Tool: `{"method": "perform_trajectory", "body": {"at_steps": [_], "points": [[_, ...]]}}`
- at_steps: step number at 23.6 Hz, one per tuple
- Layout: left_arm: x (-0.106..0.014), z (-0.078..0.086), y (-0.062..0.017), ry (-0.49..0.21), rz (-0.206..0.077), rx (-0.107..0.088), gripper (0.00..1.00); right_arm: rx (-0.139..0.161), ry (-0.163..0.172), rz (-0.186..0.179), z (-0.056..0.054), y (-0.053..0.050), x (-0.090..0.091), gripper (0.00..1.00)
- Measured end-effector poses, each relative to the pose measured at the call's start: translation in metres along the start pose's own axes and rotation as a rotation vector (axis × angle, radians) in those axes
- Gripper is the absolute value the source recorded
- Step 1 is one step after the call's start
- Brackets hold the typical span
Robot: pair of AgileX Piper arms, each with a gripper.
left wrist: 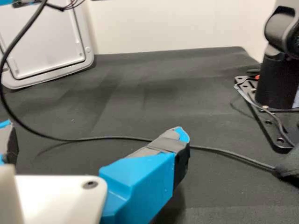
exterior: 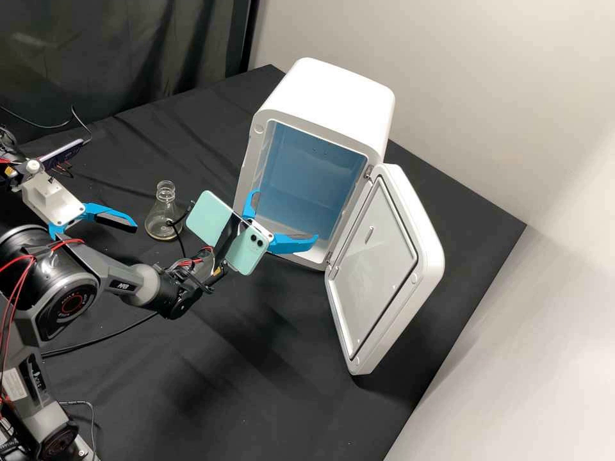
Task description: Place the flask in the incubator
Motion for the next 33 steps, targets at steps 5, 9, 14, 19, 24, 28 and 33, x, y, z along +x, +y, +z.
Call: {"method": "perform_trajectory", "body": {"at_steps": [5,9,14,19,24,28,33], "points": [[-0.001,-0.009,-0.0001,0.038,0.005,-0.012,1.0,0.0,0.0,0.0,0.0,0.0,0.0,1.0],[0.0,-0.015,-0.0045,0.06,-0.011,-0.023,1.0,0.0,0.0,0.0,0.0,0.0,0.0,1.0],[0.003,-0.024,-0.0095,0.096,-0.032,-0.034,1.0,0.0,0.0,0.0,0.0,0.0,0.0,1.0],[0.009,-0.037,-0.009,0.165,-0.024,-0.024,1.0,0.0,0.0,0.0,0.0,0.0,0.0,1.0],[0.013,-0.047,-0.0084,0.209,-0.016,-0.024,1.0,0.0,0.0,0.0,0.0,0.0,0.0,1.0],[0.013,-0.048,-0.0098,0.216,-0.019,-0.023,1.0,0.0,0.0,0.0,0.0,0.0,0.0,1.0],[0.013,-0.051,-0.0109,0.223,-0.018,-0.012,1.0,0.0,0.0,0.0,0.0,0.0,0.0,1.0]]}}
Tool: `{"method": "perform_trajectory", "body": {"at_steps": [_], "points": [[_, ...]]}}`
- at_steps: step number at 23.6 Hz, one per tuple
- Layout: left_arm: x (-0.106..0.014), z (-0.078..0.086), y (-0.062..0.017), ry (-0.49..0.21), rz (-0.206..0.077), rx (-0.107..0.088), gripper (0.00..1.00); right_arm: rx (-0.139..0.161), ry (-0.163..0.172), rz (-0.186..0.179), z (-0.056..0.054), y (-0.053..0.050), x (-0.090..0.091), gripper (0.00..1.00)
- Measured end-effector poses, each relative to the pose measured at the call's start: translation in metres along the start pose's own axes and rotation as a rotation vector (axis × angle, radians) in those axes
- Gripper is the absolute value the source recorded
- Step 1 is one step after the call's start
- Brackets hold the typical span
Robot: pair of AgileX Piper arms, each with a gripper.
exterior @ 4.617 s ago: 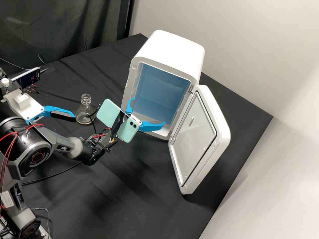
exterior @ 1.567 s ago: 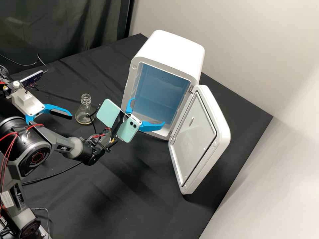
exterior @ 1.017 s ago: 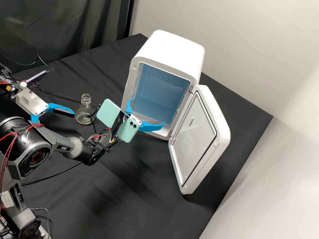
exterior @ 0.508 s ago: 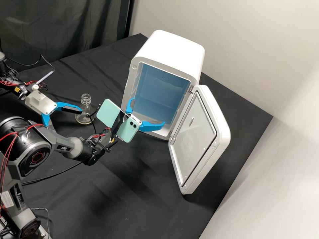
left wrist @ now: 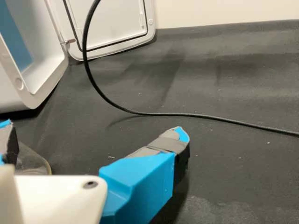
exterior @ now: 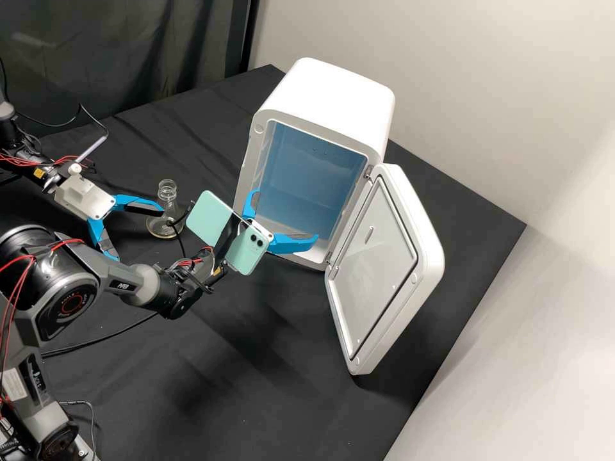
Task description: Place the flask in the incubator
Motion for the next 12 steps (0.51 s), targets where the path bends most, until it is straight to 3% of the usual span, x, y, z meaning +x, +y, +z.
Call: {"method": "perform_trajectory", "body": {"at_steps": [10,12], "points": [[0.008,-0.022,0.0018,0.08,0.016,-0.018,1.0,0.0,0.0,0.0,0.0,0.0,0.0,1.0],[0.011,-0.027,0.0016,0.105,0.018,-0.006,1.0,0.0,0.0,0.0,0.0,0.0,0.0,1.0]]}}
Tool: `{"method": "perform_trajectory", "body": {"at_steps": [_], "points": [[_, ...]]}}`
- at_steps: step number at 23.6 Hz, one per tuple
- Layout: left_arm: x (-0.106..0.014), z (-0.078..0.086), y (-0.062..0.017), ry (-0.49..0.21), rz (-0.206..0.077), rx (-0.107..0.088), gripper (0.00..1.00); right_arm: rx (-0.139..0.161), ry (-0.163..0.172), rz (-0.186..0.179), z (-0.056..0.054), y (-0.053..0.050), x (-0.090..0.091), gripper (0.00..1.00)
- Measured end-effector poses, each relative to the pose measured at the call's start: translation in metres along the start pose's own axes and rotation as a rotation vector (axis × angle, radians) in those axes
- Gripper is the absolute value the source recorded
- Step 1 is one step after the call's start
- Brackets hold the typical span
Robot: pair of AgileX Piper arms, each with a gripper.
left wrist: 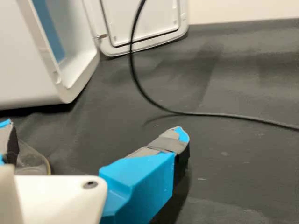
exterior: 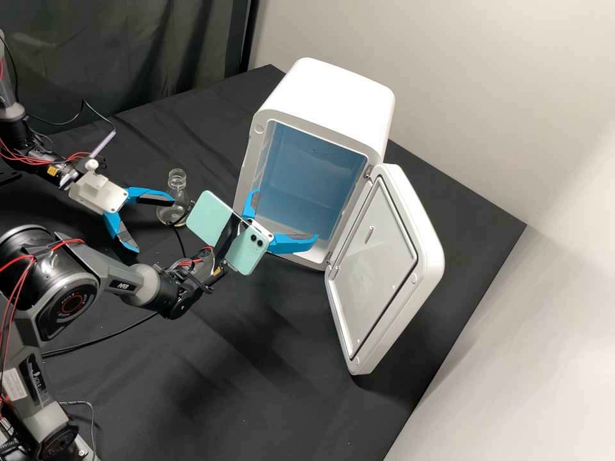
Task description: Place the flask in the incubator
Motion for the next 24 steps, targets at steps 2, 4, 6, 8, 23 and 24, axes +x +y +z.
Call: {"method": "perform_trajectory", "body": {"at_steps": [2,4,6,8,23,24], "points": [[0.002,-0.003,-0.001,0.009,-0.003,-0.003,1.0,0.0,0.0,0.0,0.0,0.0,0.0,1.0],[0.003,-0.005,-0.0007,0.016,-0.001,0.007,1.0,0.0,0.0,0.0,0.0,0.0,0.0,1.0],[0.003,-0.005,-0.0007,0.016,-0.001,0.011,1.0,0.0,0.0,0.0,0.0,0.0,0.0,1.0],[0.003,-0.005,-0.0007,0.016,-0.001,0.011,1.0,0.0,0.0,0.0,0.0,0.0,0.0,1.0],[-0.02,0.017,0.0221,-0.107,0.074,-0.043,1.0,0.0,0.0,0.0,0.0,0.0,0.0,1.0],[-0.023,0.019,0.0233,-0.126,0.077,-0.043,1.0,0.0,0.0,0.0,0.0,0.0,0.0,1.0]]}}
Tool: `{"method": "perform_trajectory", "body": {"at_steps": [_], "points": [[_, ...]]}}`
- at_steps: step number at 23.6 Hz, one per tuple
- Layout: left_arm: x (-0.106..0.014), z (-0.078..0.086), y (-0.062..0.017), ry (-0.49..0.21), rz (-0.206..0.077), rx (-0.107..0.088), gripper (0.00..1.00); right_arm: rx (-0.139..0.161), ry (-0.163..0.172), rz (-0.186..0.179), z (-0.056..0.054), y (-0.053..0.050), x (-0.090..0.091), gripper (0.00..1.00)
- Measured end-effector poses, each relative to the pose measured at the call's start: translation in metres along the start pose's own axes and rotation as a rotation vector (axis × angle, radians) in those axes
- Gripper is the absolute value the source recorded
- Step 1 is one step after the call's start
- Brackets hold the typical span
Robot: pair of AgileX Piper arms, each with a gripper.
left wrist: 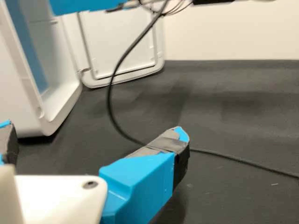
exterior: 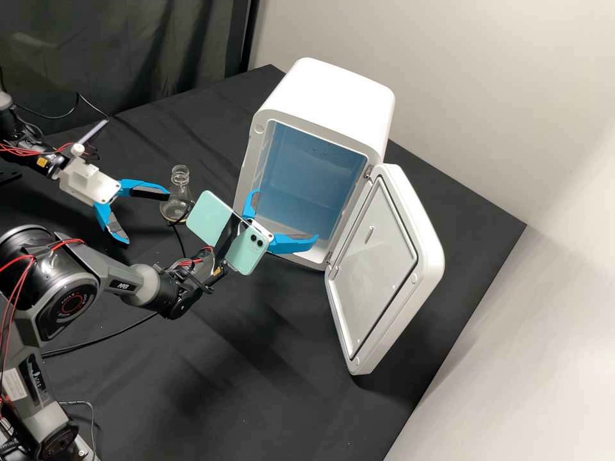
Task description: Place the flask in the incubator
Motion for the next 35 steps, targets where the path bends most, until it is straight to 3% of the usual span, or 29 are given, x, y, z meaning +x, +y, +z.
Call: {"method": "perform_trajectory", "body": {"at_steps": [3,6,9,15,19,25,27,29,35], "points": [[-0.004,0.005,0.0,-0.032,-0.004,0.013,1.0,0.0,0.0,0.0,0.0,0.0,0.0,1.0],[-0.009,0.009,-0.0014,-0.063,-0.015,0.006,1.0,0.0,0.0,0.0,0.0,0.0,0.0,1.0],[-0.014,0.014,-0.001,-0.097,-0.018,0.017,1.0,0.0,0.0,0.0,0.0,0.0,0.0,1.0],[-0.024,0.017,0.0011,-0.141,-0.019,0.003,1.0,0.0,0.0,0.0,0.0,0.0,0.0,1.0],[-0.041,0.019,0.0013,-0.187,-0.029,0.0,1.0,0.0,0.0,0.0,0.0,0.0,0.0,1.0],[-0.061,0.003,-0.005,-0.133,-0.069,-0.009,1.0,0.0,0.0,0.0,0.0,0.0,0.0,1.0],[-0.066,-0.004,-0.0047,-0.109,-0.074,-0.021,1.0,0.0,0.0,0.0,0.0,0.0,0.0,1.0],[-0.07,-0.008,-0.0042,-0.102,-0.077,-0.007,1.0,0.0,0.0,0.0,0.0,0.0,0.0,1.0],[-0.083,-0.023,-0.0093,-0.056,-0.119,-0.001,1.0,0.0,0.0,0.0,0.0,0.0,0.0,1.0]]}}
